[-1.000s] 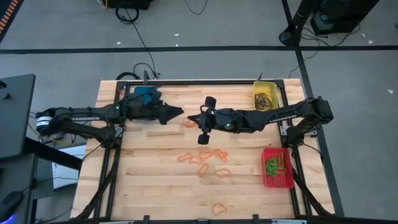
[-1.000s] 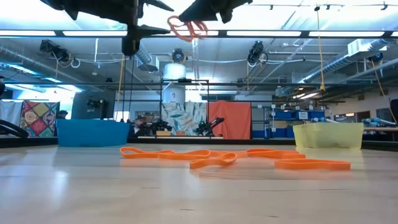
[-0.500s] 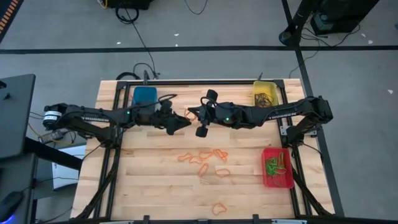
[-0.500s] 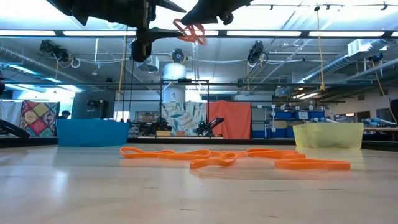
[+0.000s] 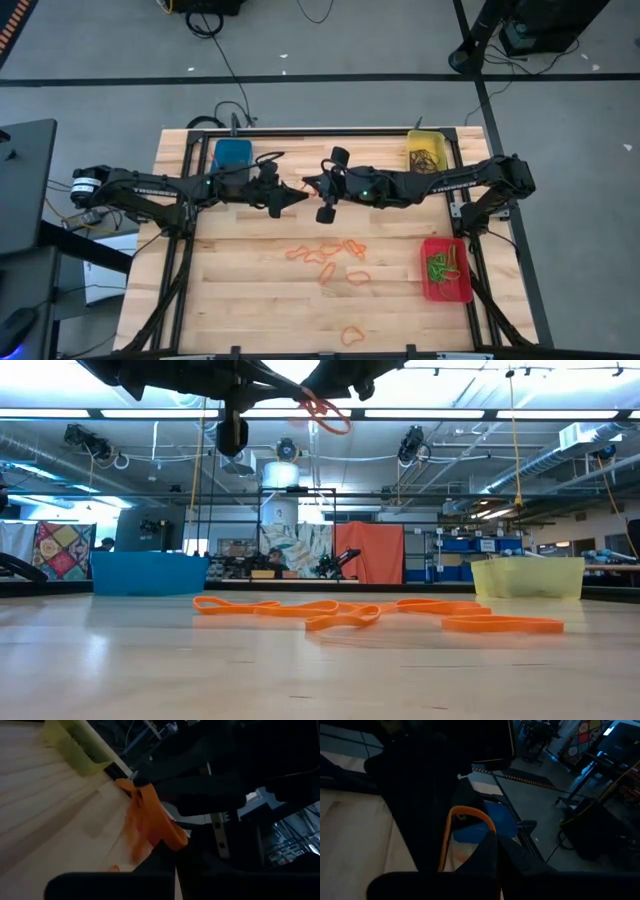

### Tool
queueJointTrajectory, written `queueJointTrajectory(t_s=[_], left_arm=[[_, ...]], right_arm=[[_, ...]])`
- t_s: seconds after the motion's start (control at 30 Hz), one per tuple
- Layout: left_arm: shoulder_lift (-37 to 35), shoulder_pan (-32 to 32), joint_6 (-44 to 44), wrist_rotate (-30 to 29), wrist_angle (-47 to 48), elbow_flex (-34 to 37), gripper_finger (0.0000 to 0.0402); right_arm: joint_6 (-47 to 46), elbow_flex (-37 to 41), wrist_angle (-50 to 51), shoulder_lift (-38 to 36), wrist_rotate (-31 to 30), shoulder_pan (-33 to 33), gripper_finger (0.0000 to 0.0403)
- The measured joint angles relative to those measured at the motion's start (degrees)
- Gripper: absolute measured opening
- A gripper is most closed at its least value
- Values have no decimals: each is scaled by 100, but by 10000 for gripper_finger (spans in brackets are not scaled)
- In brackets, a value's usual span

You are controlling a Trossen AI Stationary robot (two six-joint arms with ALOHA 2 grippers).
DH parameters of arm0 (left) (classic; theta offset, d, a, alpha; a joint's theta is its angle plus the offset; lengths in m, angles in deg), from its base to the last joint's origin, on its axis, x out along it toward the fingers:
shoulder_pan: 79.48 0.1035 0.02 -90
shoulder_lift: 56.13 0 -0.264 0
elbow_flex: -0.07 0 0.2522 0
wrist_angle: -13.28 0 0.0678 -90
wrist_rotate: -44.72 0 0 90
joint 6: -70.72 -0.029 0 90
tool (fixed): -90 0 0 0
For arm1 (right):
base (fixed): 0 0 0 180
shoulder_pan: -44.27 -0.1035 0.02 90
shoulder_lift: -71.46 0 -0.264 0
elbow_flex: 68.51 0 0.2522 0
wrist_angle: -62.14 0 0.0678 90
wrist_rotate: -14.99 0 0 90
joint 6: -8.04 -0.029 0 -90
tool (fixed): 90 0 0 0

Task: Sort rubber bands into baskets
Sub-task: Put the orange rubber band into the blue bin

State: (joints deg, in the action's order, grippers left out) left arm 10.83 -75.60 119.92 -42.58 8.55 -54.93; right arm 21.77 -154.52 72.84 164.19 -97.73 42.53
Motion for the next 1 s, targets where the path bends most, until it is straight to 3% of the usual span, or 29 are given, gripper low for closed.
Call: queueJointTrajectory(t_s=[0.23,1.0], left_arm=[[-1,2,-10,-13,-10,0,3],[-4,-360,-118,-1325,185,0,0]], right_arm=[[-2,0,19,0,10,0,9],[-1445,0,776,-2,306,34,9]])
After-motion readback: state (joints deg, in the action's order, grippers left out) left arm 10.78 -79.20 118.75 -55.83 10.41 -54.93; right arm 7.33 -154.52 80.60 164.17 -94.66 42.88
